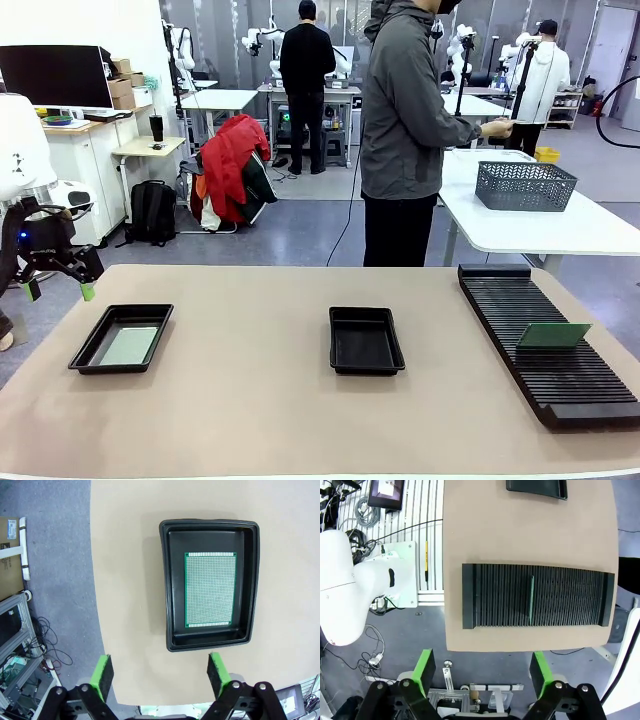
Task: Inspect and transfer BCBs to ESD trays.
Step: Pick up the Blank PCB from the PCB Rack and place it in the right ESD tray.
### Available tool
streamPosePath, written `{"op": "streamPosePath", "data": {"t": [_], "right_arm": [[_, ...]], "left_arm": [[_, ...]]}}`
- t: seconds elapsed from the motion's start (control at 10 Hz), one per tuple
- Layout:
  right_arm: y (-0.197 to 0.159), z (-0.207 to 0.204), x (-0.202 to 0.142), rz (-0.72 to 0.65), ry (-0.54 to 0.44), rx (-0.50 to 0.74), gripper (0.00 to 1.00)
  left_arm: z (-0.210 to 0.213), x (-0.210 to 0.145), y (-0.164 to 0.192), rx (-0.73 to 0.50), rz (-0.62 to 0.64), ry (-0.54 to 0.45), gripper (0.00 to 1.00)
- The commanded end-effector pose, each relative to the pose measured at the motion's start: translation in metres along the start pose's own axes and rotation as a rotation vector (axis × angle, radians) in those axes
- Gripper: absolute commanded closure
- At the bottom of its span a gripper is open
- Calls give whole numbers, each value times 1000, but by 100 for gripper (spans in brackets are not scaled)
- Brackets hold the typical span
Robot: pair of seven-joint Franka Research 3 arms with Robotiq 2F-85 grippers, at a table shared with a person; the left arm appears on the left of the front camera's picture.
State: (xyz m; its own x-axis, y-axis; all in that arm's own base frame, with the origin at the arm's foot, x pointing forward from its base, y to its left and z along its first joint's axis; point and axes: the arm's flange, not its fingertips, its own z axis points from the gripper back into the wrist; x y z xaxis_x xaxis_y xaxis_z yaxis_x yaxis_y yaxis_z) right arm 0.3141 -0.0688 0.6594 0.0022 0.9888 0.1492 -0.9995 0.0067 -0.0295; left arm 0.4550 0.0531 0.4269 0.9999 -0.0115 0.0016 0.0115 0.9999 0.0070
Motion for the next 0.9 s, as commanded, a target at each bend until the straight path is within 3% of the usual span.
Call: {"op": "streamPosePath", "data": {"t": [0.0, 0.1, 0.8], "right_arm": [[0, -2, 0, -9, -2, 5, 0], [0, 0, 0, 0, 0, 0, 0], [-32, -86, -22, 98, 42, -136, 0]], "left_arm": [[-1, 0, 0, 0, 2, 0, 0], [-1, 0, 0, 0, 2, 0, 0], [-1, 0, 0, 0, 2, 0, 0]]}}
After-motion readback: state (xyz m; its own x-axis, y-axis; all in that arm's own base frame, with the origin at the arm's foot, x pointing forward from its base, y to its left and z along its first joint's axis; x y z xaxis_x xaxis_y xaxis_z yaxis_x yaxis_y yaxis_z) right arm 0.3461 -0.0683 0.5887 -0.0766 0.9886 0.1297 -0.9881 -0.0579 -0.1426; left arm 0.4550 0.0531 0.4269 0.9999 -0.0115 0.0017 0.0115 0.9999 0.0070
